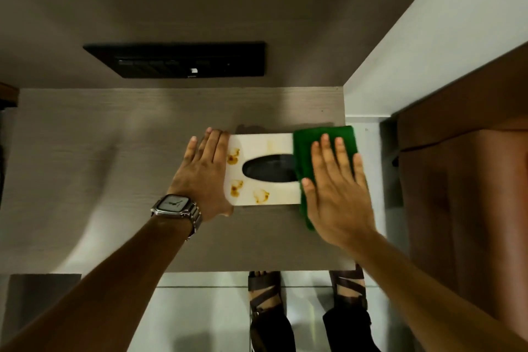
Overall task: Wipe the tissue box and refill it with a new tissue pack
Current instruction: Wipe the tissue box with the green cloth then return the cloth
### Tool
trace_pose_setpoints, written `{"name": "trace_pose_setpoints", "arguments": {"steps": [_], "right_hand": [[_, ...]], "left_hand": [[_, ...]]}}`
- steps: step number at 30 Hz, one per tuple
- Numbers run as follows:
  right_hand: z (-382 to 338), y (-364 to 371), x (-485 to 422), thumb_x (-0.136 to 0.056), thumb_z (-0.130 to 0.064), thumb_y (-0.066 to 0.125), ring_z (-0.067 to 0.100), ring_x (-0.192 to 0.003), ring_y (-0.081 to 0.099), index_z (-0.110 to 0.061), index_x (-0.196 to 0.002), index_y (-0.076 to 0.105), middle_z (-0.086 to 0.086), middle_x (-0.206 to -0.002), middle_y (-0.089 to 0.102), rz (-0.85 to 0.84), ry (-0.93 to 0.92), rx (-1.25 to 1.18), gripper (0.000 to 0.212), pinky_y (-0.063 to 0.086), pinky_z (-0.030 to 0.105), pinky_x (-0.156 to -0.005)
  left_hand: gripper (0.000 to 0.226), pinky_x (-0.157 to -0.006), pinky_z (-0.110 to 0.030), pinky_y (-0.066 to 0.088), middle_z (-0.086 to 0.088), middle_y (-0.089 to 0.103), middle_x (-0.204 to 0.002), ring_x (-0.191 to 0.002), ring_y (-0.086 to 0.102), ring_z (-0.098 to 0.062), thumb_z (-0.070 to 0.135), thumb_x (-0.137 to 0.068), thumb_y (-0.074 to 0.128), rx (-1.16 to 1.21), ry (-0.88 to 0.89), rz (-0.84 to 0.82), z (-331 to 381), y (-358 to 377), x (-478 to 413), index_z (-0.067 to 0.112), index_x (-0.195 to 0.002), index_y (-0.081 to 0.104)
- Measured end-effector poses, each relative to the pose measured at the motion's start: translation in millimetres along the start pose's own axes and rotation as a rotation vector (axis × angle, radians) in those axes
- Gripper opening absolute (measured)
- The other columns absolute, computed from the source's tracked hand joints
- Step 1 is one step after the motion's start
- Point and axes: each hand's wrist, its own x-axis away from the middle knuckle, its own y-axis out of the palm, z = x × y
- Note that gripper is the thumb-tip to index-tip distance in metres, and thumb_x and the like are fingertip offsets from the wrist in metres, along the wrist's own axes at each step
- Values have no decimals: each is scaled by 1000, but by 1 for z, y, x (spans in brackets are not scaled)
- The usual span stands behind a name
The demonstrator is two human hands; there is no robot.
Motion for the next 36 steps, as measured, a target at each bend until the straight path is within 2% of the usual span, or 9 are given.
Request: {"name": "trace_pose_setpoints", "arguments": {"steps": [5, 8, 11, 14, 18, 24, 28, 31, 36], "right_hand": [[-41, -5, -65, -101, -49, 14, 34, -153, 3, -9, -157, 10, 13, -167, 9, 127, 292, -5, 69, 7, 55, -122], [-83, 11, -56, -103, -48, 14, 31, -154, 0, -9, -158, 8, 12, -167, 6, 73, 21, 0, 68, 4, 52, -123], [-40, 6, -18, -104, -48, 14, 27, -154, 0, -13, -158, 4, 8, -167, 4, -8, -143, 41, 65, 8, 54, -123], [5, -10, -16, -103, -47, 15, 28, -154, 1, -15, -158, 6, 7, -168, 6, 9, 33, 64, 65, 12, 57, -121], [-52, 1, -59, -101, -48, 15, 34, -153, 2, -11, -158, 9, 11, -167, 9, 126, 243, 17, 68, 5, 55, -122], [-39, 10, -11, -104, -44, 21, 27, -154, 5, -14, -158, 11, 8, -167, 12, 31, -183, 60, 63, 12, 55, -122], [19, -10, -20, -103, -45, 20, 27, -154, 0, -15, -159, 7, 7, -168, 6, 34, 46, -3, 64, 12, 55, -122], [-17, -6, -60, -101, -47, 22, 33, -153, 10, -11, -157, 16, 11, -166, 17, 158, 270, -8, 67, 12, 55, -122], [-71, 12, -33, -104, -46, 20, 28, -154, 4, -10, -158, 13, 10, -167, 11, 76, -90, 2, 65, 5, 51, -124]], "left_hand": [[151, -114, -39, -15, -17, 2, -162, -150, -5, -30, 52, -48, 89, 7, -5, 18, 3, 5, -3, 4, -151, -11], [151, -115, -38, -15, -16, 4, -162, -150, -3, -29, 53, -46, 87, -13, -4, 31, 1, 7, -3, 5, -151, -10], [149, -115, -40, -14, -15, 6, -162, -150, -1, -30, 54, -47, 87, -28, 9, 14, 0, 3, -1, 5, -152, -7], [149, -115, -41, -13, -16, 6, -162, -150, -1, -30, 53, -48, 88, -16, 4, 20, 1, 2, 0, 4, -152, -7], [151, -115, -40, -14, -16, 3, -162, -150, -3, -30, 51, -47, 88, -17, 0, 19, 1, 7, -3, 4, -151, -11], [150, -116, -41, -13, -14, 5, -163, -150, -2, -28, 51, -46, 89, 0, -10, 29, 0, 4, 0, 6, -152, -6], [148, -118, -43, -9, -17, 9, -161, -150, 2, -32, 50, -46, 90, 24, 11, 33, 1, 3, 0, 3, -153, -1], [150, -116, -41, -9, -18, 10, -161, -149, 3, -33, 49, -43, 90, 23, 19, 49, 1, 7, -3, 3, -152, -2], [151, -118, -40, -9, -17, 7, -162, -150, 0, -30, 51, -43, 89, 3, 3, 46, 1, 6, 0, 5, -152, -4]]}}
